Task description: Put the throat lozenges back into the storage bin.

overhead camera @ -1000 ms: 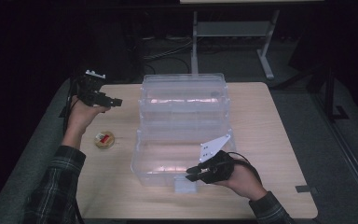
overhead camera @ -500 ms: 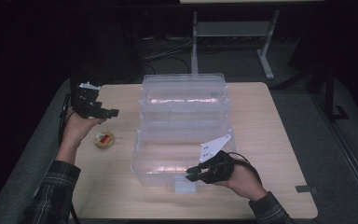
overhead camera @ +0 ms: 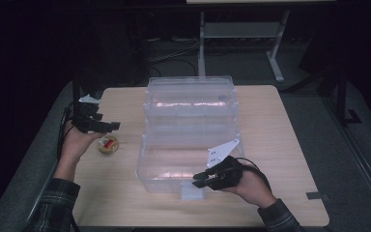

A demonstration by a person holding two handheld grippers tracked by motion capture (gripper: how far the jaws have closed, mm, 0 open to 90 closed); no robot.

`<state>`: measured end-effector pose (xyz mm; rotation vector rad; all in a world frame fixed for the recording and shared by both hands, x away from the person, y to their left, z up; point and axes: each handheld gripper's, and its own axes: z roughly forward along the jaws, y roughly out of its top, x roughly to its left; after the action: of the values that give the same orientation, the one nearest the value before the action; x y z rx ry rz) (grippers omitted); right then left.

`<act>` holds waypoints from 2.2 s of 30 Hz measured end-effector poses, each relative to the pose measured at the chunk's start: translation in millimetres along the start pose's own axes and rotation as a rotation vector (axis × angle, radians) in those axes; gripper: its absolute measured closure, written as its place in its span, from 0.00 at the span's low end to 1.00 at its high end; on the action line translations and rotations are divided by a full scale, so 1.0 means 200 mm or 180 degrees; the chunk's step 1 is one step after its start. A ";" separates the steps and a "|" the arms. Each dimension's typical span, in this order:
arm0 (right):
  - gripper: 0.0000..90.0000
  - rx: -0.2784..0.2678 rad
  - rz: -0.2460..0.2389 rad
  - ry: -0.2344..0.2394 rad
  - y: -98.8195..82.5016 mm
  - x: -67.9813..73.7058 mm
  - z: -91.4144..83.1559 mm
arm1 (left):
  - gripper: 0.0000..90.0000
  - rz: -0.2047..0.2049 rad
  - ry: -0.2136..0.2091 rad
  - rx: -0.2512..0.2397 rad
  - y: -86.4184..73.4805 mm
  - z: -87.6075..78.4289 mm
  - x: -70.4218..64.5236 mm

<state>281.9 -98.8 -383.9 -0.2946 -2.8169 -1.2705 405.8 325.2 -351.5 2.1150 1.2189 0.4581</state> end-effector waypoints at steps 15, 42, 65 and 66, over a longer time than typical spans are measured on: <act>0.85 -0.0003 0.0011 0.0003 0.00 0.00 0.00 | 0.16 -0.0018 -0.0065 -0.0013 -0.16 0.06 0.01; 0.85 -0.0003 0.0039 0.0008 0.00 0.00 0.00 | 0.15 0.0089 -0.0031 0.0265 -0.26 0.21 0.08; 0.85 -0.0008 0.0036 0.0006 0.00 0.00 0.00 | 0.15 0.0001 -0.0033 0.0415 -0.35 0.30 0.13; 0.85 -0.0009 0.0036 0.0007 0.00 0.00 0.00 | 0.14 0.0011 -0.0029 0.0413 -0.35 0.30 0.13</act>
<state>281.7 -99.0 -384.1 -0.3086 -2.8079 -1.2719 410.4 351.4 -443.9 2.2258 1.2707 0.3795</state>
